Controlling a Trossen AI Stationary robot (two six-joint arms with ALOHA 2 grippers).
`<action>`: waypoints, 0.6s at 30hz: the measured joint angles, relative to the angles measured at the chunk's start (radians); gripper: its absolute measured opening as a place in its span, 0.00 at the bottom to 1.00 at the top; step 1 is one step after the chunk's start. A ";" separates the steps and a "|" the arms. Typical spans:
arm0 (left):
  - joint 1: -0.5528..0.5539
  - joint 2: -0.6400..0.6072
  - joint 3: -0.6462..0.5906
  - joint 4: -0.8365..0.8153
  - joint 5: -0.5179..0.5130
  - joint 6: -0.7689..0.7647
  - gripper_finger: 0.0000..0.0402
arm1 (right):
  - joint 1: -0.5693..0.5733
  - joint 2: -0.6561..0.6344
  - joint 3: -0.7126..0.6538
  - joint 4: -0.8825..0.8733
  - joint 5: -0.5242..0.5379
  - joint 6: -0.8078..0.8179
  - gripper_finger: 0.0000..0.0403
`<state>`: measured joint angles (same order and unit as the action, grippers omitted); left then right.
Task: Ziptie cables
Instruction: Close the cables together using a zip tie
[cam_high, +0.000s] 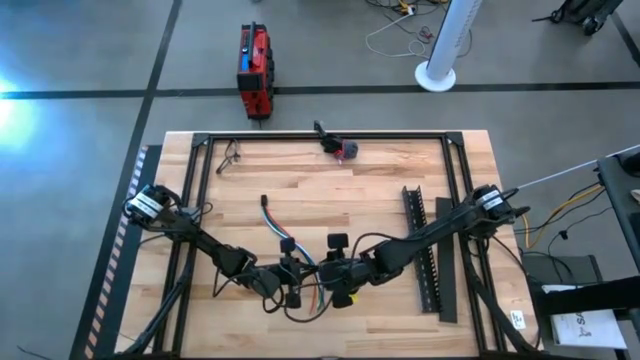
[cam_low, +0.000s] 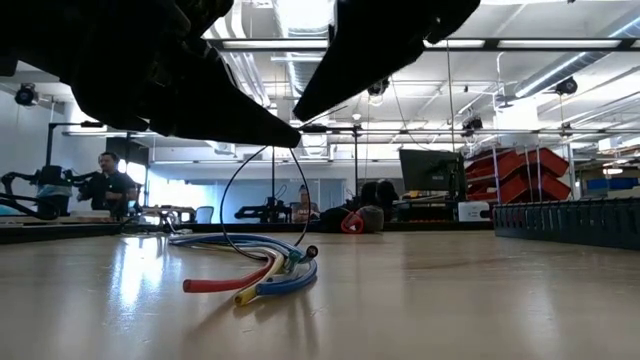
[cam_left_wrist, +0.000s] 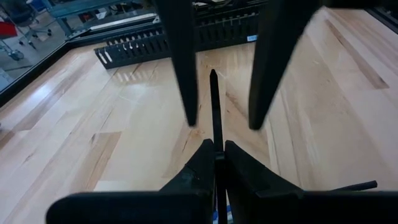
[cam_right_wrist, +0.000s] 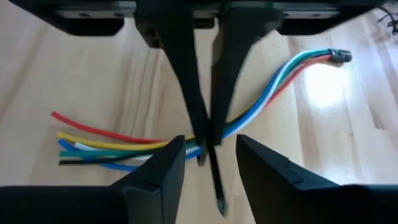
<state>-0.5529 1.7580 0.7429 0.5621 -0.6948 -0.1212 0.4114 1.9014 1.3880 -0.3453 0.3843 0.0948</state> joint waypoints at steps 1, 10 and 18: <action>0.000 0.000 0.000 0.000 0.000 0.000 0.01 | -0.001 0.010 0.000 0.009 0.000 -0.001 0.30; 0.000 0.001 -0.003 -0.006 -0.008 -0.001 0.01 | -0.018 0.042 0.000 0.100 0.020 -0.002 0.23; 0.000 0.001 -0.003 -0.005 -0.008 -0.010 0.01 | -0.020 0.041 0.000 0.101 0.020 -0.001 0.18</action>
<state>-0.5526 1.7589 0.7399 0.5575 -0.7024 -0.1314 0.3916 1.9427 1.3884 -0.2440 0.4046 0.0939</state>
